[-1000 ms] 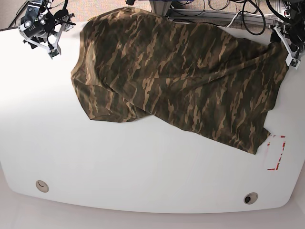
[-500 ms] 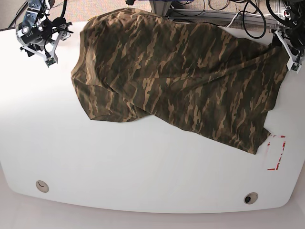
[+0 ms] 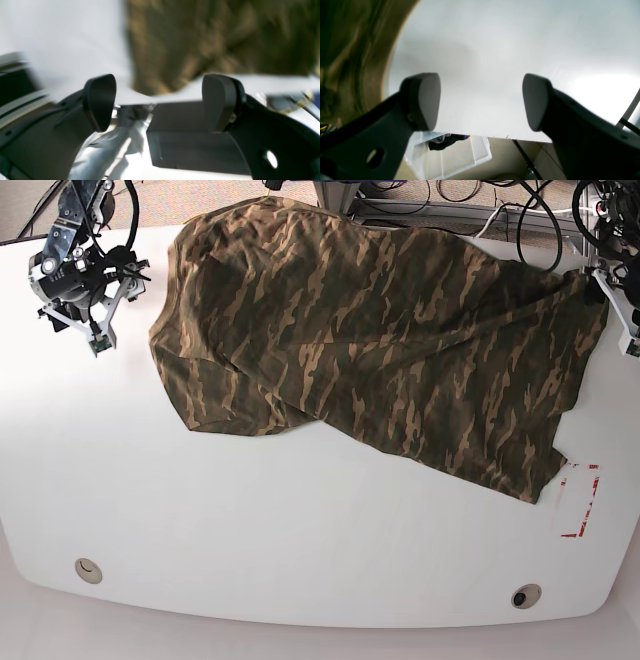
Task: Layout the t-shirt on the table in an organized manner, then fold the t-shirt properly
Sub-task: 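Lower the right gripper to the shirt's side edge and grasp it, then pull the grasped shirt edge outward with the right gripper to smooth it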
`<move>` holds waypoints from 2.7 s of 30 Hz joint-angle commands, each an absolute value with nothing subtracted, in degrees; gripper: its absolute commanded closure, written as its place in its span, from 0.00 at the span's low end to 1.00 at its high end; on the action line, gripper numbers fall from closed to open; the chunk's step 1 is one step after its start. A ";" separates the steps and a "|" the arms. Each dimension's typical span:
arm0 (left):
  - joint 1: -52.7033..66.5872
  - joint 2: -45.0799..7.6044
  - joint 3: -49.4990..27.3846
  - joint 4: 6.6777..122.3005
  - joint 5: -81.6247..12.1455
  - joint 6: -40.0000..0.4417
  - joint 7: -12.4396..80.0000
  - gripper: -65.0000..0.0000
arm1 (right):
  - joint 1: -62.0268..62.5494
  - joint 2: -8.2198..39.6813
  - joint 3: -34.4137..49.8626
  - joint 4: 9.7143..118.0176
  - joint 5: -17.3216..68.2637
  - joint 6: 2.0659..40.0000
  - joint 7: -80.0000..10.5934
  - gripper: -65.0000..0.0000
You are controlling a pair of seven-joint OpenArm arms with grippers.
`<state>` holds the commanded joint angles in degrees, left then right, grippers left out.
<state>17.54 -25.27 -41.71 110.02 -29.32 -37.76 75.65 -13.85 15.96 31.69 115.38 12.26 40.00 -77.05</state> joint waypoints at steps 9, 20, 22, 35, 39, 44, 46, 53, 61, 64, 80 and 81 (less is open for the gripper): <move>8.57 -24.84 -43.03 110.02 -22.29 -37.76 75.65 0.22 | -2.77 14.90 31.69 110.11 11.74 40.00 -76.97 0.24; 6.73 -24.13 -43.03 110.02 -18.95 -37.76 70.11 0.22 | 7.69 15.16 29.67 90.59 12.00 40.00 -69.49 0.24; 6.73 -24.13 -43.03 110.02 -18.95 -37.76 70.11 0.22 | 9.10 15.60 28.00 88.13 12.09 40.00 -68.70 0.24; 7.43 -24.04 -43.21 110.02 -18.95 -37.76 70.02 0.22 | 14.46 16.22 20.35 76.26 12.26 40.00 -61.05 0.24; 7.52 -24.04 -43.21 110.02 -18.95 -37.76 70.02 0.22 | 14.90 16.22 18.68 72.48 12.26 40.00 -58.33 0.24; 7.52 -24.04 -43.21 110.02 -19.03 -37.85 70.02 0.22 | 16.84 16.13 16.84 67.21 12.35 40.00 -54.99 0.24; 7.52 -24.04 -43.21 110.02 -19.03 -37.85 70.02 0.22 | 17.80 15.87 16.04 65.98 12.35 40.00 -54.81 0.24; 7.25 -23.43 -43.03 110.02 -19.03 -37.85 70.02 0.22 | 18.33 14.11 14.81 65.54 12.26 40.00 -54.81 0.25; 7.16 -22.81 -42.95 110.02 -19.03 -37.85 70.02 0.22 | 18.24 11.38 14.81 65.54 12.00 40.00 -54.81 0.25; 7.16 -22.81 -42.95 109.93 -19.03 -37.85 70.02 0.22 | 18.07 10.51 14.81 65.54 11.82 40.00 -54.81 0.28; 5.93 -22.37 -41.10 109.93 -19.03 -37.85 69.93 0.22 | 20.18 10.59 14.64 65.63 11.74 40.00 -55.16 1.00; 5.76 -22.37 -40.66 109.93 -18.95 -37.85 69.93 0.22 | 20.70 10.68 14.64 65.63 11.74 40.00 -55.16 1.00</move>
<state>5.76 -22.37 -40.66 109.93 -18.95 -37.85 69.93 20.70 10.68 14.64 65.63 11.74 40.00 -55.16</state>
